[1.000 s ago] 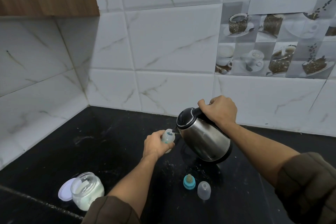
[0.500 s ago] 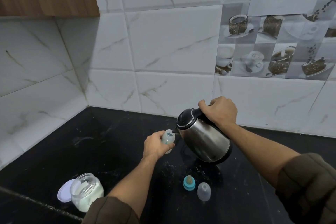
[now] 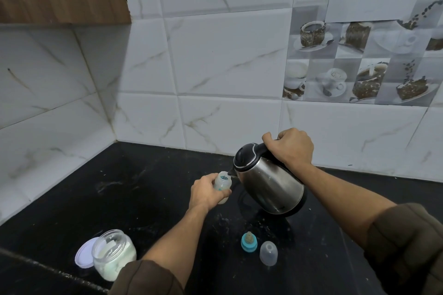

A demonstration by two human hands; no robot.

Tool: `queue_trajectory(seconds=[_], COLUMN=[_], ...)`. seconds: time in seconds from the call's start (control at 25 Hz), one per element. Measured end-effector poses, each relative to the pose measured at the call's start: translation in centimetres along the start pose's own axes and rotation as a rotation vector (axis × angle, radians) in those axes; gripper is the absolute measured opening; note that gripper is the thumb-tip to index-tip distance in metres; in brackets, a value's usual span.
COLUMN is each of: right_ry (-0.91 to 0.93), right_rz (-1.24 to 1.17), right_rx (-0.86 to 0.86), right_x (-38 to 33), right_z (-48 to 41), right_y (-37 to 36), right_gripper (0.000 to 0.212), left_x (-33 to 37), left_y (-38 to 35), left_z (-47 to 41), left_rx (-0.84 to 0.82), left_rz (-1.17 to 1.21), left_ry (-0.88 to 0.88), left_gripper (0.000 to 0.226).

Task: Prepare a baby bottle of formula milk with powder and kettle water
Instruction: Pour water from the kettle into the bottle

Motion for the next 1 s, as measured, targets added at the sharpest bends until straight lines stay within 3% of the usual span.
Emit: queue_trajectory(seconds=[1.0], right_ry=[0.009], right_rz=[-0.004], right_rx=[0.005], right_x=[-0.20], right_z=[0.18], right_y=[0.35], right_gripper=[0.051], left_x=[0.10], left_y=[-0.06], left_z=[0.05], left_rx=[0.001], left_rz=[0.032], left_ry=[0.007], left_gripper=[0.059])
Point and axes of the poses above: each hand's wrist, its own z-axis away from the middle knuckle, its own y-axis out of the back of the hand, x = y × z, the point moved 6 cm from there along -z, towards the middle knuckle, and after that the axes turned 11 degrees about -y, right-handed, at the moved point
